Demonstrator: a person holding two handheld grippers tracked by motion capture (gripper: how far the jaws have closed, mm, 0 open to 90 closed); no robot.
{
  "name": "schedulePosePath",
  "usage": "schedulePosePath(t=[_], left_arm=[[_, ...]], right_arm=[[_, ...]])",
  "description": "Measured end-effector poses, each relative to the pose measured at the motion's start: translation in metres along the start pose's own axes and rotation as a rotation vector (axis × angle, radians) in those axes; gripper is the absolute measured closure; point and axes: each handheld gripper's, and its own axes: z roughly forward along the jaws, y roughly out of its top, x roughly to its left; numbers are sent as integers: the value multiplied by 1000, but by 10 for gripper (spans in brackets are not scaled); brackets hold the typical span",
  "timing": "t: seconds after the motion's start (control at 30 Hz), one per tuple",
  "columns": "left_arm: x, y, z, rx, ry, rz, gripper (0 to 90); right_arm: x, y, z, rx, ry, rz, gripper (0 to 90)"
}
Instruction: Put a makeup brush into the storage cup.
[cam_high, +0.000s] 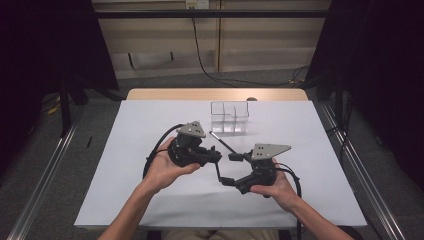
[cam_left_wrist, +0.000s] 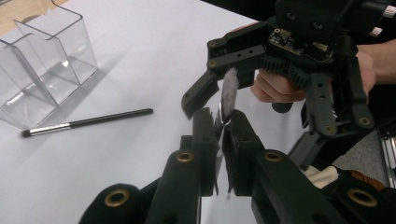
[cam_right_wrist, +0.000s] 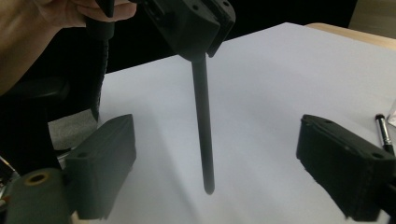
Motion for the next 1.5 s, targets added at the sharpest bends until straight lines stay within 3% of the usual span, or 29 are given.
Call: schedulePosePath(t=[0.5,0.73,1.2,1.4,1.5], left_arm=[[0,-1,9,-12,-27,-7,841],[2,-3,11,-20,-29,-20,841],[4,-5,12,-31,-46,-19,839],[5,-5,12,-55,-53,-21,834],[7,-7,11,-78,-78,-25,811]], right_arm=[[0,1,5,1,33,-5,653],[-3,2,1,-22,15,-7,781],[0,2,3,-13,20,-28,844],[0,3,1,-17,18,-30,846],[0,3,1,-18,19,-25,846]])
